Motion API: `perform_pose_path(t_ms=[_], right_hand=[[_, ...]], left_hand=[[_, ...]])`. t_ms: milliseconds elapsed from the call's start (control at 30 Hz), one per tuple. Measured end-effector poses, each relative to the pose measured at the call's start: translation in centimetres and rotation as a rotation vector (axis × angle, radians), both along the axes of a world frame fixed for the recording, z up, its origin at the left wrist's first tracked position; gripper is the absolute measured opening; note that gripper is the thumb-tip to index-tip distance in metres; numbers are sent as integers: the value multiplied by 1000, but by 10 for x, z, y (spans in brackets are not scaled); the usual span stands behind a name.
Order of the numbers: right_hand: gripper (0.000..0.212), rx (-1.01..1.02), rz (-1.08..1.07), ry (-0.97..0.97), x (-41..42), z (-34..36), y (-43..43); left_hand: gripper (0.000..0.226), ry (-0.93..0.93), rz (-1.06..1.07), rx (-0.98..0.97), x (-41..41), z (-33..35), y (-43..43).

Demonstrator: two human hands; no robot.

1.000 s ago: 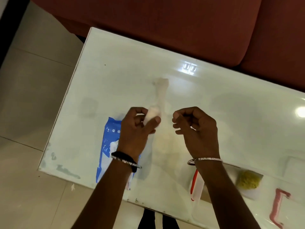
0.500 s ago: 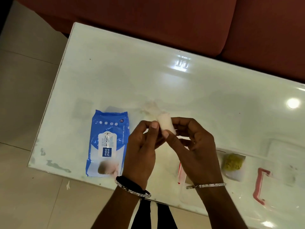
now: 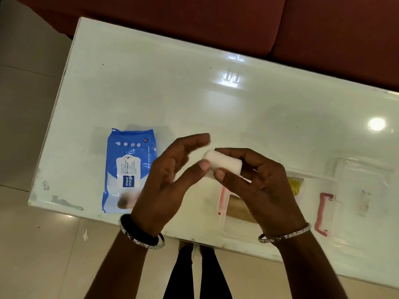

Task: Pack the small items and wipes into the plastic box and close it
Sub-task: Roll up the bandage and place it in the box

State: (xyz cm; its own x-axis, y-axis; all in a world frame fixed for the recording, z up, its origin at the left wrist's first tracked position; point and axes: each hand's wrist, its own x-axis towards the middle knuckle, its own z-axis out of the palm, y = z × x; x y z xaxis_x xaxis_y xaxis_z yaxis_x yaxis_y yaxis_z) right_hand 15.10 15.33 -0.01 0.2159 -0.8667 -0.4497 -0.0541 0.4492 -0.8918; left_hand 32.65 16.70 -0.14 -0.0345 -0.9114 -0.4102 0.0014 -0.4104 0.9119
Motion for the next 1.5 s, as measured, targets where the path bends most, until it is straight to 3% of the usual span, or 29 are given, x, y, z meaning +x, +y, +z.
perform_pose_path(t_ms=[267, 533, 767, 933, 1100, 1167, 1300, 1500], right_hand=[[43, 85, -126, -124, -3, 3, 9], [42, 116, -78, -132, -5, 5, 11], [37, 177, -110, -135, 0, 6, 12], [32, 55, -97, -45, 0, -1, 16], [32, 68, -66, -74, 1, -3, 23], [37, 95, -56, -119, 2, -2, 25], [53, 252, -141, -218, 5, 0, 26], [29, 211, -135, -113, 8, -6, 28]], left_hand=[[30, 79, 61, 57, -13, 3, 0], [36, 149, 145, 129, -8, 2, 14], [35, 112, 77, 83, -6, 2, 21], [55, 315, 179, 259, -1, 2, 25], [45, 311, 157, 378, 0, 2, 27], [34, 288, 159, 368, 0, 0, 29], [36, 296, 186, 345, 4, -3, 34], [36, 320, 159, 357, 8, -2, 37]])
